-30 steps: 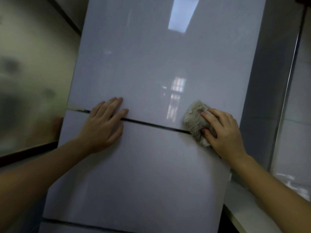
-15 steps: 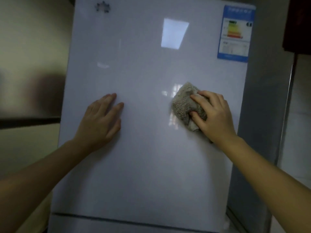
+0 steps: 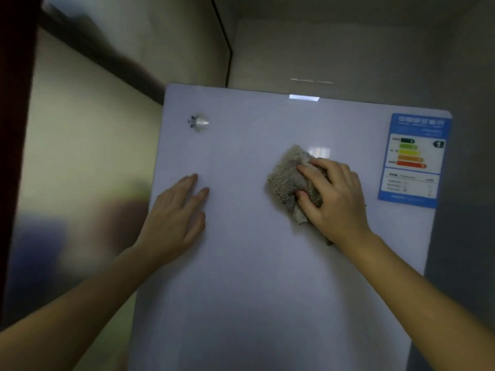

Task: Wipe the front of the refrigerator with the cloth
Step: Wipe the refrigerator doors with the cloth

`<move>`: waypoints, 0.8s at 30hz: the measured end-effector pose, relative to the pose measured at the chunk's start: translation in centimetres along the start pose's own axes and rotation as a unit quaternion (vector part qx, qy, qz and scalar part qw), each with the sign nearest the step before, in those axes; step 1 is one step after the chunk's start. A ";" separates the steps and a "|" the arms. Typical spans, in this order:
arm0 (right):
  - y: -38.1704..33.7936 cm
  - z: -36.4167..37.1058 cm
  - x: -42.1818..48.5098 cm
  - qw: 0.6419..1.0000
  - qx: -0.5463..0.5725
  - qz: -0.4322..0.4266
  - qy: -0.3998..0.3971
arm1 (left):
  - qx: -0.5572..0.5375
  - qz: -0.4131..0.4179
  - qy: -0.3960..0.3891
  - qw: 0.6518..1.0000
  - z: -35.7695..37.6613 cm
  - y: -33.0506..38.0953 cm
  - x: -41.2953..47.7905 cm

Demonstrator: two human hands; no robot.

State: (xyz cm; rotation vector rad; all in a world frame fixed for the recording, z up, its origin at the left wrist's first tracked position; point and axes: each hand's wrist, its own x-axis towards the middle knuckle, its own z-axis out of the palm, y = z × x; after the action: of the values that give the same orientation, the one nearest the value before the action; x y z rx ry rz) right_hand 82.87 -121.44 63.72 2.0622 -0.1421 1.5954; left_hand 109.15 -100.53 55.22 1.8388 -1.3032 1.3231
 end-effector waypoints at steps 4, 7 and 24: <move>-2.4 1.6 2.3 1.000 0.004 0.009 0.009 | 0.011 0.001 -0.007 1.000 -0.6 -2.7 0.0; -4.0 2.8 4.3 1.000 -0.008 0.004 0.026 | -0.018 -0.016 0.000 1.000 0.2 -4.0 -1.0; -10.0 8.1 14.0 0.997 -0.051 -0.044 0.034 | -0.098 -0.003 0.091 0.991 3.9 -4.2 -2.6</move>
State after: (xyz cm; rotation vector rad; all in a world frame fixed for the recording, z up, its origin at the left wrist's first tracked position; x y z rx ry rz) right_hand 97.96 -113.38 71.94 1.9080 -0.1032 1.5702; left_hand 114.39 -101.05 51.78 1.5514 -1.2801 1.2770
